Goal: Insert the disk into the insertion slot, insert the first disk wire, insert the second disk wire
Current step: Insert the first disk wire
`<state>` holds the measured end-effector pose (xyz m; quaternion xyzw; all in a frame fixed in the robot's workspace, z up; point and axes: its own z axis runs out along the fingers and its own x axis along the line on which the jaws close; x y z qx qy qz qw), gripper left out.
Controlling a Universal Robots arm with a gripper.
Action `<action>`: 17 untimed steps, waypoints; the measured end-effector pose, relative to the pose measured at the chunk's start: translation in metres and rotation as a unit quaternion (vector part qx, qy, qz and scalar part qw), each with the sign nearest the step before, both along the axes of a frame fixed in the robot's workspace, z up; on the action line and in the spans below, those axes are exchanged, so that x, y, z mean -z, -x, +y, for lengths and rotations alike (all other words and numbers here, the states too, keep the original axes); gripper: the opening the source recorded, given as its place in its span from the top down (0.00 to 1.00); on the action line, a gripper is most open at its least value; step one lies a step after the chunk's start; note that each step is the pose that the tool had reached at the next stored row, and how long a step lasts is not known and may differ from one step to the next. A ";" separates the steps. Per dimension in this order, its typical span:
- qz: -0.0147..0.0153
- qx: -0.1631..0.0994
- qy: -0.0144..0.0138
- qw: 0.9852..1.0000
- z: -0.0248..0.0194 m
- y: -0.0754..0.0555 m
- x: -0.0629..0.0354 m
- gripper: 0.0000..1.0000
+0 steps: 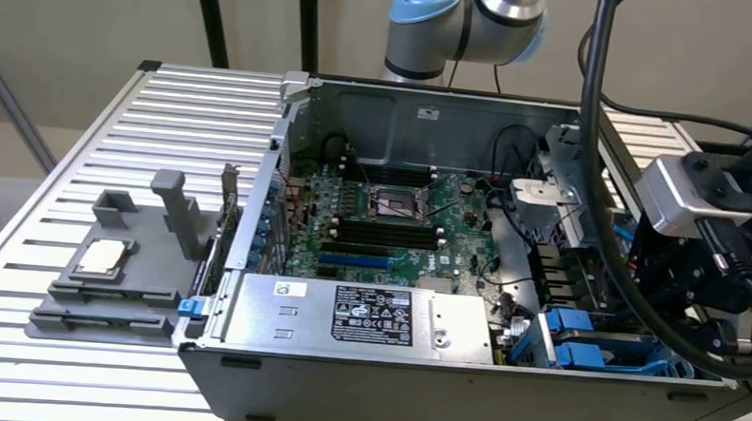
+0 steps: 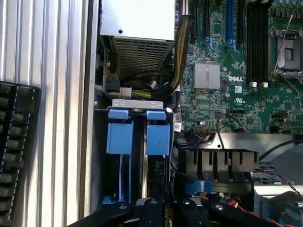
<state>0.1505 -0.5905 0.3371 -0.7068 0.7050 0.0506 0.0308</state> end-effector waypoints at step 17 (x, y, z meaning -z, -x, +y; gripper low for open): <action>0.000 0.006 0.026 1.000 0.0071 0.000 -0.0031 0.83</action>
